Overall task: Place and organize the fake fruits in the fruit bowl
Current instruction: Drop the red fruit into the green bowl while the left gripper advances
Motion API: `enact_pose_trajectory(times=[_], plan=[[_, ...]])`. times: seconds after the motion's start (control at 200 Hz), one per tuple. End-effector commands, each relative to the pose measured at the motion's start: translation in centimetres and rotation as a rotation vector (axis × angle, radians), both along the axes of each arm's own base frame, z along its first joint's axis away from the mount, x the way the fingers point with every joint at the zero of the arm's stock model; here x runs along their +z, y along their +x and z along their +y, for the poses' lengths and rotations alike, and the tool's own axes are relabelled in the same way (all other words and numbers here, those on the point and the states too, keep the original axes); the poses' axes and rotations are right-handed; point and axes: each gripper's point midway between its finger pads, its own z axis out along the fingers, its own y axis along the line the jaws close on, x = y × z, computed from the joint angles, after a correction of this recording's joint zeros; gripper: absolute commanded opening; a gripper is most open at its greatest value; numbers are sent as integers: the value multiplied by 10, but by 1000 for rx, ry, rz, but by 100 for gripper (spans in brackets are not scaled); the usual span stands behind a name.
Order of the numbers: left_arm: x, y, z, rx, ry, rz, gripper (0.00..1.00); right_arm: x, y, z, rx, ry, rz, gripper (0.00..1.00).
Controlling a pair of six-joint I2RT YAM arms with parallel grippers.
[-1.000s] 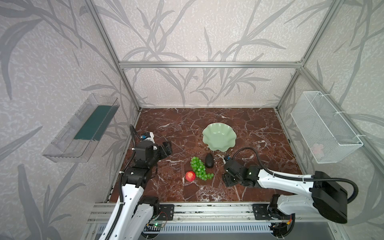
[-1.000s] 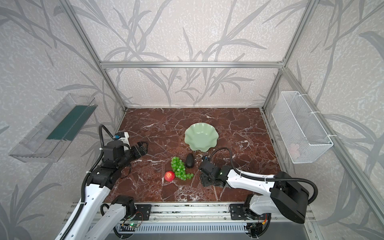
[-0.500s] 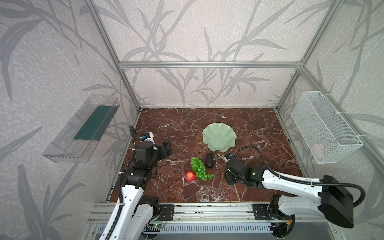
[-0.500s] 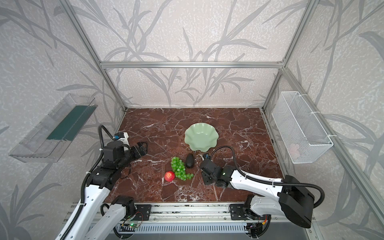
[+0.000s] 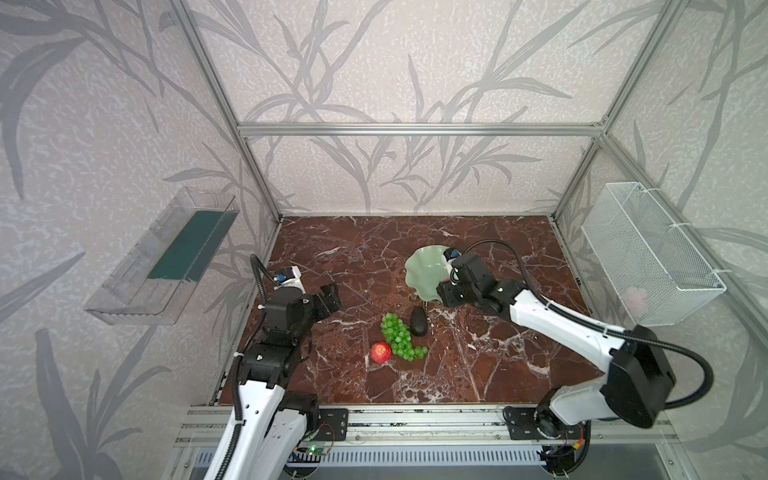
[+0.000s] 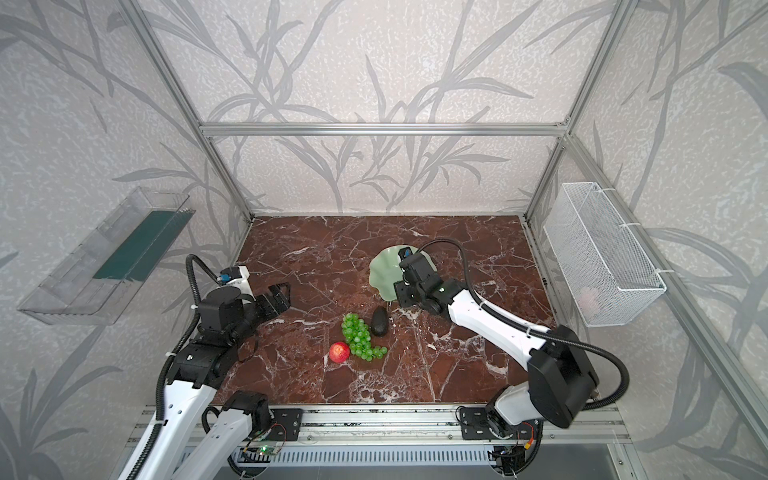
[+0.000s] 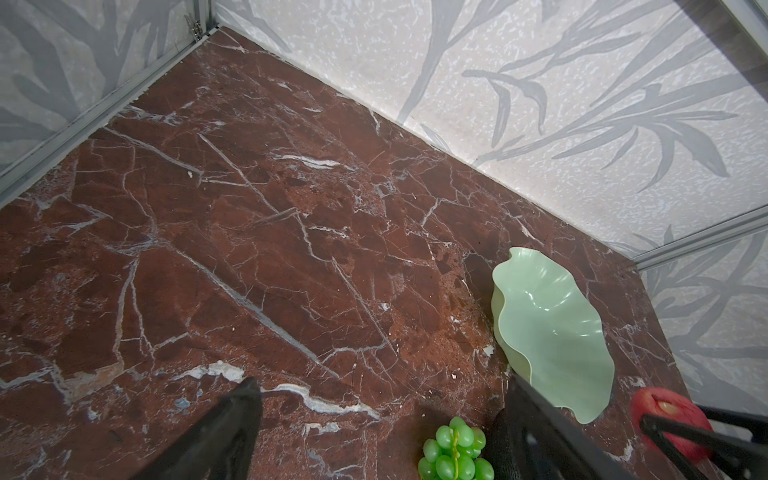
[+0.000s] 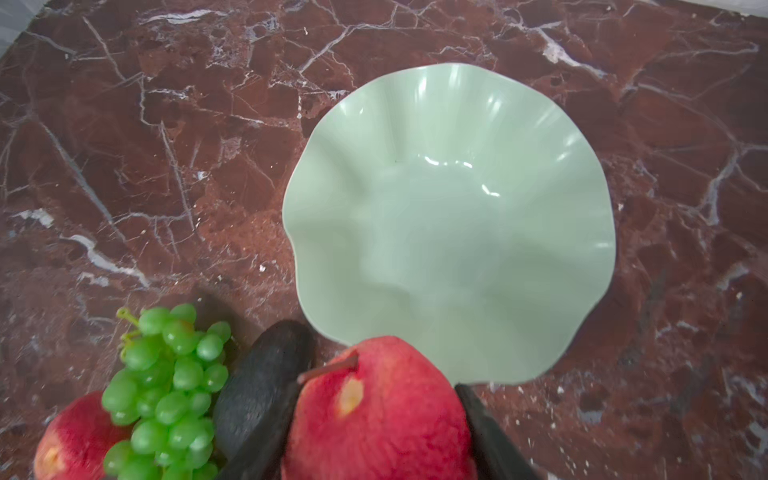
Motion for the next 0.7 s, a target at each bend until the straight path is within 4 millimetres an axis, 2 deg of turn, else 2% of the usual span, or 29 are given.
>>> enact_pose_trajectory(times=[0.0, 0.11, 0.125, 0.315, 0.43, 0.575, 0.695], plan=[[-6, -4, 5, 27, 13, 14, 92, -1, 29, 14, 55, 5, -19, 45], [-5, -5, 6, 30, 14, 12, 92, -14, 56, 20, 40, 23, 0, 45], [-5, -5, 6, 30, 15, 11, 92, -25, 60, 22, 39, 12, 16, 44], [-4, -11, 8, 55, -11, 6, 92, -66, 95, 22, -8, 0, 58, 45], [-2, -17, 7, 56, -40, -13, 92, -87, 105, 17, -34, -7, 87, 45], [1, -23, 3, 43, -74, -8, 92, -100, 110, 11, -56, -1, 116, 47], [0, -23, -8, 13, -149, 20, 91, -99, 111, 8, -65, 9, 126, 59]])
